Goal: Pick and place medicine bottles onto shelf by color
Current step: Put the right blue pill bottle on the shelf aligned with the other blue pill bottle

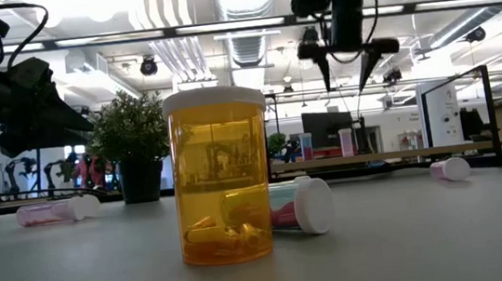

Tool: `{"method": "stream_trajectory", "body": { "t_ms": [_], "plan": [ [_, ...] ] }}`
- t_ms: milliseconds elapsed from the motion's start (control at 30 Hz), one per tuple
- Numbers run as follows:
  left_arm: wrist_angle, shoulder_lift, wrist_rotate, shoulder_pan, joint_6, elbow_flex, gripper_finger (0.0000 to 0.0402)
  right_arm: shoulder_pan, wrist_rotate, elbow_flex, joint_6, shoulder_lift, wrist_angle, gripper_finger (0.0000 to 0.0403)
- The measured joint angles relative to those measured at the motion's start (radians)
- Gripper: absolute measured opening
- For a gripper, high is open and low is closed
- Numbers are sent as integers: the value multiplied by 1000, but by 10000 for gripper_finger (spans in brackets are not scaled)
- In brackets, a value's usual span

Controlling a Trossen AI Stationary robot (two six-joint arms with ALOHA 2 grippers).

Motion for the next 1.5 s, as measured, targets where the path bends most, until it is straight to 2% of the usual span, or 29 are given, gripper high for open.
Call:
{"method": "stream_trajectory", "body": {
  "t_ms": [200,467,833,1167,1333,1500],
  "plan": [
    [0,0,0,0,0,0,205,139,79,0,52,-86,-87,304],
    [0,0,0,0,0,0,205,378,118,-9,205,-133,-191,304],
    [0,0,0,0,0,0,205,672,114,-4,297,-19,-145,304],
    [0,0,0,0,0,0,205,775,-12,-1,352,76,-84,304],
    [0,0,0,0,0,0,205,806,-103,0,553,113,-77,300],
    [0,0,0,0,0,0,205,838,-165,-4,860,131,-192,292]
  ]
}}
